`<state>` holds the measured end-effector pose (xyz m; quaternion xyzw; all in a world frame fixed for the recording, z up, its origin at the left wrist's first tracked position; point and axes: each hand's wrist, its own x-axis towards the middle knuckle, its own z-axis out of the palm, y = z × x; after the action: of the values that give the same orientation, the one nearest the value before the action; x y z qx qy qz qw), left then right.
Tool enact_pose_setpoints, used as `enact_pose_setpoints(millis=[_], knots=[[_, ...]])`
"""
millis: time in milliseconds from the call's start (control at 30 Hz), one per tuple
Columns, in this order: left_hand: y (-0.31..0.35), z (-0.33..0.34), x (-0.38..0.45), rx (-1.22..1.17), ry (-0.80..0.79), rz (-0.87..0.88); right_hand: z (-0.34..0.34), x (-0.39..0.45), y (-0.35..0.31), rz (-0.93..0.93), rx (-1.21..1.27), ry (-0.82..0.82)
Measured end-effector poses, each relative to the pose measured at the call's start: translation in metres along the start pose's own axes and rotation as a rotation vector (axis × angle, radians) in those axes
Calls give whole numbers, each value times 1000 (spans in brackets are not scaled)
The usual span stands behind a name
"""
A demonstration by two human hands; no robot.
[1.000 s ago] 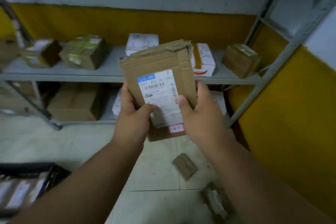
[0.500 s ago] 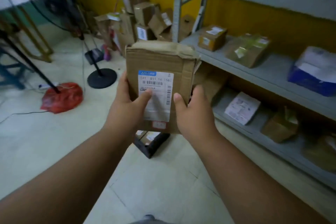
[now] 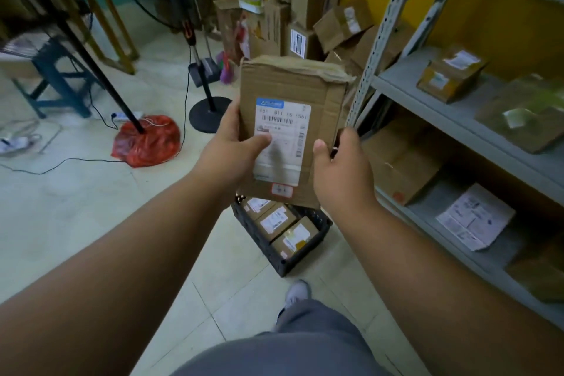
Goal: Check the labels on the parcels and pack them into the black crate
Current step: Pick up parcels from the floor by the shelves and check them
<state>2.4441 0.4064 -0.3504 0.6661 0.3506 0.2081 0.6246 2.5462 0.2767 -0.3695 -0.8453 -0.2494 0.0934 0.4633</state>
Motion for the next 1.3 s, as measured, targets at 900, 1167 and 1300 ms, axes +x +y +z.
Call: enact_pose_setpoints(millis=[900,1167,1300], knots=[[-16,-24,384,409,-433,-20,155,259,2,486,42,362],[-72,-33,441,564,-528,-91,237,268,31,685,103,457],[-141,-27,460,563,-534,-168,289,271,89,785,78,441]])
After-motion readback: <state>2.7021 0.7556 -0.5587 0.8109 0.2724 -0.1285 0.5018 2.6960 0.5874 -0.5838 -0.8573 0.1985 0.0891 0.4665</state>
